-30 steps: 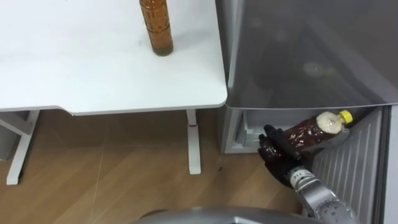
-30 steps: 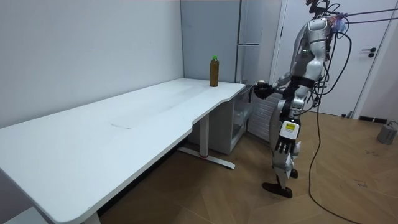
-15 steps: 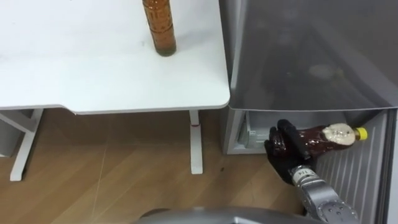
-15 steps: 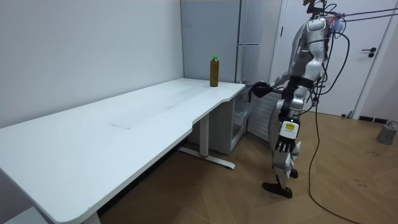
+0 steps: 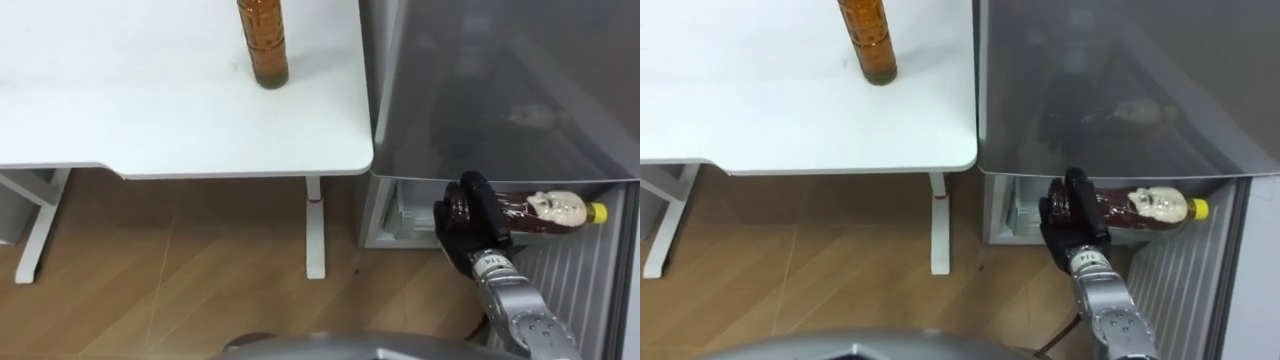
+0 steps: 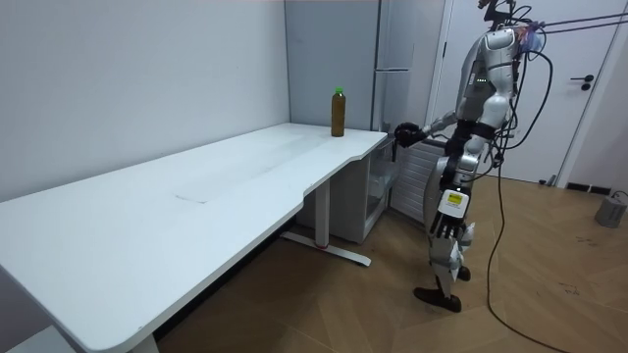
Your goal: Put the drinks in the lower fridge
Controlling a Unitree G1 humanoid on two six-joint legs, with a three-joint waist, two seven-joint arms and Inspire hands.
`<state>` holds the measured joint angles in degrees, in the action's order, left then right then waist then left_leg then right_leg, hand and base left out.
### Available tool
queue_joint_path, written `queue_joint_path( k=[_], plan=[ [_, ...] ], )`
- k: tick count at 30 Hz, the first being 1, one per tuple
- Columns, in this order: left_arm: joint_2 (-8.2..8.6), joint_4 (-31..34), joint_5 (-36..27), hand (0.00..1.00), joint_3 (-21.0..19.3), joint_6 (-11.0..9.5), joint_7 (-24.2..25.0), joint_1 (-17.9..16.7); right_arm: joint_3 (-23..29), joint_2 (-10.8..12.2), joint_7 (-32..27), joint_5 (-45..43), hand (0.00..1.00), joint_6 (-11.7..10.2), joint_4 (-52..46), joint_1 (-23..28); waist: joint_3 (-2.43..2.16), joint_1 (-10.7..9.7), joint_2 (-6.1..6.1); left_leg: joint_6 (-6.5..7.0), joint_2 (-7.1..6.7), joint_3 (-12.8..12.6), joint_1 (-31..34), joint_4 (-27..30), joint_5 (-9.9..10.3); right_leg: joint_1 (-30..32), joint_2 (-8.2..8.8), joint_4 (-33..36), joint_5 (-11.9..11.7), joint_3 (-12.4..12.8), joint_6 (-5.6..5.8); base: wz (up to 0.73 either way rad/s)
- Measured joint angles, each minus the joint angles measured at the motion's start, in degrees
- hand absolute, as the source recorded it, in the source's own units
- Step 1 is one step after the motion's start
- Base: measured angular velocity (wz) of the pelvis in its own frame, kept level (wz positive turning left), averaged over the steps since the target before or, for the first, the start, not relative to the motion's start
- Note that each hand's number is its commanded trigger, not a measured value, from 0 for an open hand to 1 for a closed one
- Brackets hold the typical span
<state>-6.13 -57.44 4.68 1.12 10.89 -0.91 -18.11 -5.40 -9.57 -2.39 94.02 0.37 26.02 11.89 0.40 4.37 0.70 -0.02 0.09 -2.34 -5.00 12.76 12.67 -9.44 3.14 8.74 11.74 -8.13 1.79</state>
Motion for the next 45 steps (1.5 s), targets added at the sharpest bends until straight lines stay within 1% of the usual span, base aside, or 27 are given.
queue_joint_path(
  k=[5, 13, 16, 19, 23, 26, 28, 29, 31, 32, 33, 34, 35, 36, 37, 39, 40, 42, 45],
  plan=[
    [0.00, 0.0, 0.0, 0.00, 0.0, 0.0, 0.0, -0.4, 0.0, 0.1, 0.0, -0.2, 1.00, 0.0, 0.3, 0.0, -0.08, -0.1, 0.32, 0.00, -0.01, 0.1, 0.3, 0.0, 0.0, 0.2, 0.01, 0.0, 0.0, -0.1, -0.01, 0.00],
    [-0.09, -0.6, 0.0, 0.00, 0.2, 0.1, -0.1, -0.4, 0.0, 0.2, 0.1, -0.9, 1.00, 0.1, 5.1, -0.5, 0.06, -0.1, 0.10, 0.00, -0.08, 0.6, 0.4, 0.4, 0.0, -0.5, 0.10, -0.1, 0.1, -1.0, 0.01, 0.04],
    [-0.10, -0.6, -0.1, 0.00, 0.2, 0.2, -0.1, -0.4, 0.0, 0.2, 0.1, -1.5, 1.00, 0.6, 5.9, -0.6, 0.09, -0.5, 0.00, -0.01, -0.16, 0.9, 0.6, 0.8, 0.0, -0.4, 0.18, 0.0, 0.3, -1.4, 0.09, 0.09],
    [-0.16, -0.7, 0.0, 0.00, 0.1, 0.2, 0.0, -0.4, 0.2, 0.2, 0.2, -1.8, 1.00, 1.1, 9.0, -2.4, 0.09, -0.9, -0.03, 0.00, -0.29, 1.4, 0.8, 0.9, 0.0, -0.4, 0.22, 0.0, 0.3, -1.8, 0.09, 0.08],
    [-0.25, -0.6, -0.1, 0.00, -0.7, 0.2, 0.1, -0.9, 2.5, 0.1, 0.2, -2.0, 1.00, 2.0, 10.3, -2.9, 0.02, -0.9, -0.10, 0.04, -0.43, 1.6, 1.7, 2.3, 0.1, -0.1, 0.38, 0.2, 0.3, -2.3, 0.11, 0.07],
    [-0.46, 0.6, -0.1, 0.00, -0.9, 0.4, 0.2, -1.4, 3.6, -0.2, 0.5, -1.7, 1.00, 2.3, 12.4, -3.9, -0.05, -1.1, -0.49, 0.07, -0.57, 1.6, 3.5, 3.9, 0.1, 1.3, 0.80, 1.8, 0.9, -3.4, 0.03, 0.18],
    [-0.62, 0.6, -0.1, 0.00, -0.9, 0.4, 0.3, -1.1, 4.5, -0.2, 0.5, -1.8, 1.00, 2.3, 15.5, -6.1, -0.03, -0.9, -0.64, 0.08, -0.61, 1.6, 4.6, 4.7, 0.1, 3.0, 1.10, 4.1, 1.7, -3.4, -0.07, 0.02],
    [-0.82, 0.5, -0.1, 0.00, -0.9, 0.3, 0.4, -0.2, 5.1, -0.2, 0.5, -1.9, 1.00, 2.3, 16.6, -7.6, -0.05, -0.9, -0.63, 0.12, -0.63, 1.6, 5.9, 5.5, 0.2, 4.6, 1.31, 5.8, 2.3, -3.3, -0.10, 0.06],
    [-1.41, -0.7, -0.3, 0.00, -0.8, 0.3, 0.4, 1.3, 6.0, -0.3, 0.5, -1.9, 1.00, 2.3, 19.3, -11.4, 0.15, -1.0, -0.56, 0.21, -0.62, 1.6, 8.9, 7.8, 0.2, 8.0, 1.70, 8.7, 3.3, -3.4, -0.27, 0.09],
    [-1.74, -2.2, -0.5, 0.00, -0.7, 0.2, 0.3, 3.3, 6.9, -0.3, 0.5, -1.7, 1.00, 2.2, 22.1, -14.6, 0.27, -1.1, -0.34, 0.23, -0.54, 1.6, 11.2, 9.2, 0.3, 10.0, 1.78, 10.4, 3.6, -3.6, -0.39, 0.16],
    [-2.16, -3.0, -0.5, 0.00, 0.4, 0.2, 0.2, 5.2, 7.5, -0.4, 0.5, -1.5, 1.00, 2.2, 25.0, -17.8, 0.40, -1.1, -0.08, 0.29, -0.51, 1.6, 13.4, 10.3, 0.3, 12.6, 1.97, 12.5, 4.1, -3.6, -0.51, 0.15],
    [-2.36, -3.1, -0.4, 0.00, 0.9, 0.2, 0.1, 6.1, 7.7, -0.5, 0.5, -1.6, 1.00, 2.2, 26.2, -19.3, 0.52, -1.0, 0.02, 0.34, -0.50, 1.6, 14.6, 11.2, 0.3, 13.9, 2.09, 13.8, 4.4, -3.6, -0.60, 0.06],
    [-2.46, -4.1, -0.1, 0.00, 0.9, -0.2, 0.1, 7.8, 8.2, -0.5, 0.6, -1.8, 1.00, 2.3, 28.2, -22.0, 0.63, -0.8, 0.10, 0.37, -0.54, 1.5, 16.9, 12.5, 0.3, 16.8, 2.43, 16.2, 4.9, -3.4, -0.77, 0.00],
    [-2.49, -4.8, -0.1, 0.00, 0.9, -0.6, 0.1, 9.2, 8.8, -0.4, 0.6, -1.8, 1.00, 2.4, 29.6, -23.9, 0.85, -0.6, -0.02, 0.37, -0.67, 1.5, 19.0, 13.5, 0.3, 19.5, 2.78, 18.5, 5.5, -3.1, -0.91, 0.00],
    [-2.49, -5.0, -0.2, 0.00, 0.9, -1.0, 0.1, 9.7, 9.2, -0.5, 0.6, -1.8, 1.00, 2.4, 30.4, -25.3, 0.95, -0.2, -0.10, 0.39, -0.72, 1.5, 21.2, 14.9, 0.4, 21.9, 3.03, 20.4, 5.9, -3.0, -1.01, 0.00],
    [-2.56, -5.0, -0.9, 0.00, 1.2, -1.2, 0.0, 9.7, 9.7, -0.6, 0.7, -1.7, 1.00, 2.7, 31.5, -26.6, 0.91, 0.0, 0.06, 0.39, -0.67, 1.6, 24.5, 17.1, 0.7, 25.2, 3.20, 22.8, 6.3, -3.0, -1.24, 0.00],
    [-2.65, -5.1, -1.2, 0.00, 1.5, -1.2, -0.1, 9.8, 10.2, -0.6, 0.7, -1.6, 1.00, 2.8, 31.9, -27.0, 0.91, 0.1, 0.06, 0.39, -0.70, 1.6, 25.5, 17.7, 0.8, 26.3, 3.34, 23.7, 6.5, -2.9, -1.30, 0.00],
    [-2.93, -5.8, -3.0, 0.00, 2.0, -1.2, -0.8, 10.2, 11.3, -1.2, 0.7, -1.1, 1.00, 2.9, 33.0, -27.9, 0.93, 0.9, 0.07, 0.46, -0.78, 1.3, 29.4, 20.0, 0.9, 30.7, 3.88, 27.0, 7.0, -2.6, -1.51, 0.00],
    [-3.30, -5.9, -2.9, 0.00, 2.6, -1.2, -1.5, 10.4, 11.7, -1.5, 0.6, -0.8, 1.00, 2.9, 34.7, -29.1, 0.99, 1.1, 0.02, 0.44, -0.79, 1.2, 33.4, 22.5, 0.9, 34.8, 4.23, 29.9, 7.4, -2.1, -1.94, 0.00]
  ],
)
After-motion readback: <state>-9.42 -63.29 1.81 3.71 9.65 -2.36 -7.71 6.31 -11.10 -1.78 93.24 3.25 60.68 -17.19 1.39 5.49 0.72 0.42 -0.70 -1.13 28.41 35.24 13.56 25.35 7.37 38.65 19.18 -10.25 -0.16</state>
